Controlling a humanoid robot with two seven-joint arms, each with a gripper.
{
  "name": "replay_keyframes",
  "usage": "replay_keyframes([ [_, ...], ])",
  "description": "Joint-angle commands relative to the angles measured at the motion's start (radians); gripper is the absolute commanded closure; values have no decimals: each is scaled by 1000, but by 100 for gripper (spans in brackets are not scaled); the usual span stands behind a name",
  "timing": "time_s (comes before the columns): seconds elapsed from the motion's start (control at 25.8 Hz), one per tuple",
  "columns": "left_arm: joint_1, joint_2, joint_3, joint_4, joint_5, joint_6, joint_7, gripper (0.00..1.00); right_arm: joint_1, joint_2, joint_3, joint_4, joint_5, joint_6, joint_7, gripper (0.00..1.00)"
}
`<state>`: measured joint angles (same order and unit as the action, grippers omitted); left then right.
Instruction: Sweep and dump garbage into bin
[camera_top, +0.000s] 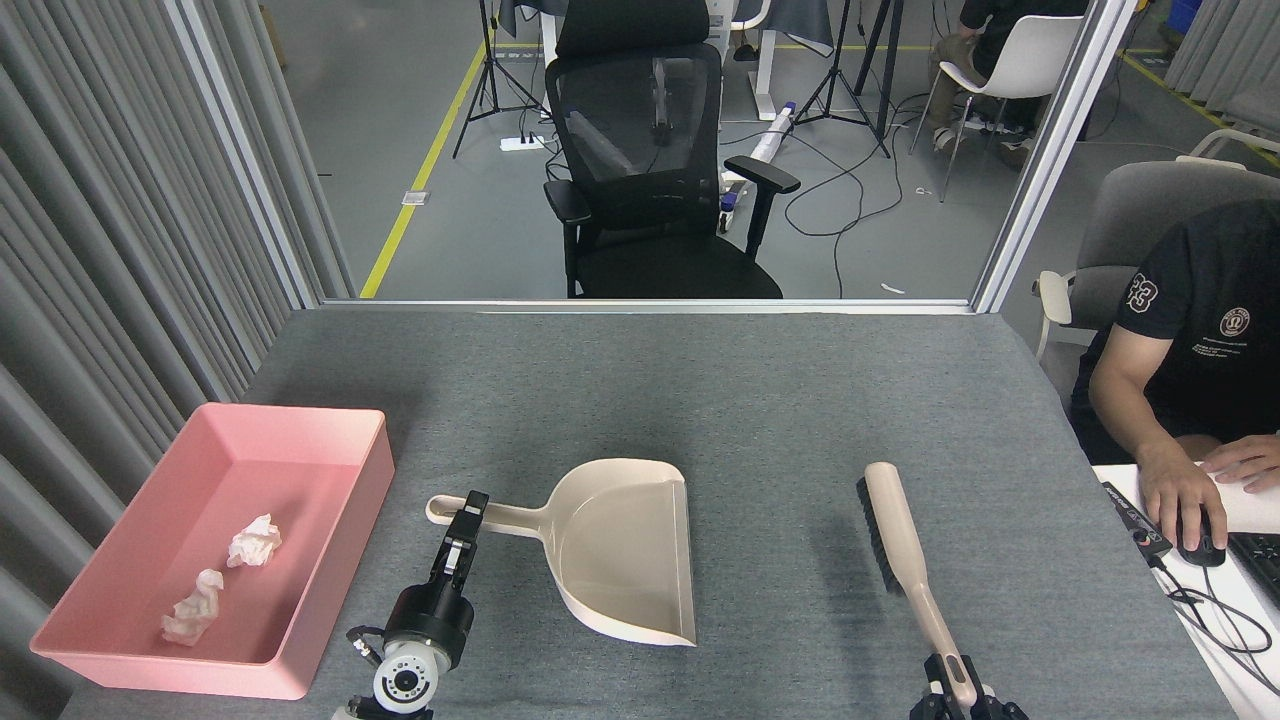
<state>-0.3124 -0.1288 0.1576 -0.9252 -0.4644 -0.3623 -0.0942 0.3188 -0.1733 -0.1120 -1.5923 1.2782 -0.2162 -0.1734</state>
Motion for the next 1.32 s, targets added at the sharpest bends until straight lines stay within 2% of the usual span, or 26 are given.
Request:
replay_keyframes([
  [0.0,-7,-2,0,14,-16,-15,7,82,5,0,0,-3,0,0,0,82],
  [0.08,-8,-2,-1,11,-16,-6,10,68,3,2,0,-5,0,0,-1,82],
  [0.27,4,5,-10,-10,-74,43,16,5,6,0,0,-12,0,-2,0,81],
  [0.31,6,5,-10,-14,-94,43,16,2,8,-2,0,-12,0,-2,0,81],
  [0.5,32,11,-13,-60,-135,56,11,1,11,0,0,-12,0,-5,2,77],
  [0.58,53,14,-13,-86,-171,57,8,1,11,3,2,-12,0,-5,3,71],
  [0.74,96,12,-15,-144,-192,69,1,1,11,6,11,-11,0,-5,3,67],
  [0.89,187,17,-50,-294,-217,148,-7,1,11,5,15,-11,0,-6,5,63],
  [1.16,322,41,-79,-518,-235,158,-22,1,8,6,17,-12,0,-8,6,59],
  [1.2,337,47,-79,-555,-258,158,-32,1,6,6,17,-12,0,-8,6,55],
  [1.24,351,55,-79,-592,-287,157,-41,1,6,6,15,-12,0,-8,6,44],
  [1.28,361,63,-79,-624,-321,157,-47,1,5,6,12,-12,1,-6,6,27],
])
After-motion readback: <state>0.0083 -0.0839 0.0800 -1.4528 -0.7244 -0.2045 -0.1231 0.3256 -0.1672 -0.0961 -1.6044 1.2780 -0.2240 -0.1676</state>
